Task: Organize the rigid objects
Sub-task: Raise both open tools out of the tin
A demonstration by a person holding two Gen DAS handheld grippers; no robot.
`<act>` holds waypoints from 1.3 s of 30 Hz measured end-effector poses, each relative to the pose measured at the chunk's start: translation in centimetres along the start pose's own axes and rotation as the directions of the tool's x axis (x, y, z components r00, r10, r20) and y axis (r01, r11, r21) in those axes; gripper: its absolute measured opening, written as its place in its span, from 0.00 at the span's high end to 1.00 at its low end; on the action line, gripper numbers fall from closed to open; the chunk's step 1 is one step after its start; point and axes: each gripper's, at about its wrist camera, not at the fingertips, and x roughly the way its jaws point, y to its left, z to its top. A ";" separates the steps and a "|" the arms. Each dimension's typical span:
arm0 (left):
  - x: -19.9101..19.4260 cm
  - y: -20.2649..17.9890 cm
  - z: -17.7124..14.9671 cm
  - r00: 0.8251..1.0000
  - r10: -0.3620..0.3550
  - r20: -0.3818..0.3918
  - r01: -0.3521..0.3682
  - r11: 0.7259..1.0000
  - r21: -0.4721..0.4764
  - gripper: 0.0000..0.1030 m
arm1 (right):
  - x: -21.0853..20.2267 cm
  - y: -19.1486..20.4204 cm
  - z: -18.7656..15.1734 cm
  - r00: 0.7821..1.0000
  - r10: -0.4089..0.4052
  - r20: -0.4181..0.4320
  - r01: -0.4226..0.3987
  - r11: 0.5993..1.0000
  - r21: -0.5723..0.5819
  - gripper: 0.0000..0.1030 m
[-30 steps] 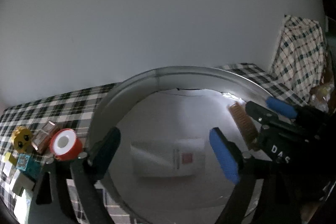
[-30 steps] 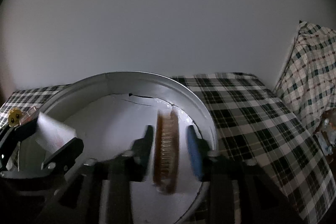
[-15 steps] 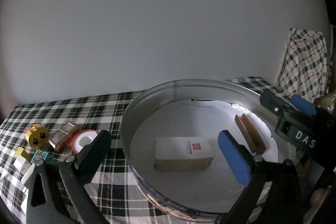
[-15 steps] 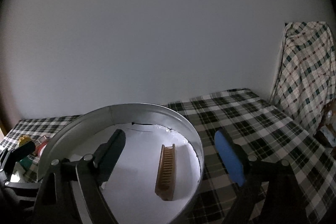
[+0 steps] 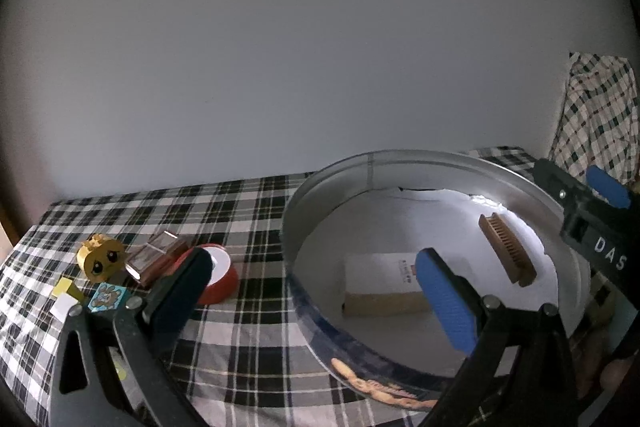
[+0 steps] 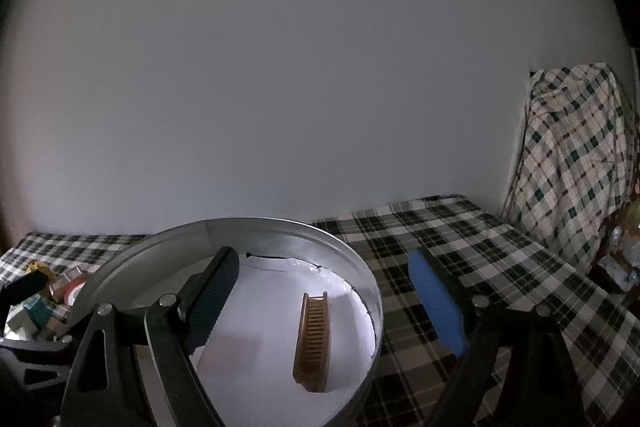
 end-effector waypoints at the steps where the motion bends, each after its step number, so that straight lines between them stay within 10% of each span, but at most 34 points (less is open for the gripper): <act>1: -0.1 0.1 -0.1 1.000 0.001 -0.001 -0.001 1.000 -0.003 0.00 | 0.0 0.1 -0.1 1.000 0.002 -0.002 -0.002 1.000 -0.004 0.14; 39: -3.3 7.6 -2.6 0.999 -0.002 -0.035 0.000 0.999 -0.053 0.00 | -4.7 6.7 -1.9 0.994 0.109 0.000 -0.108 0.990 -0.095 0.14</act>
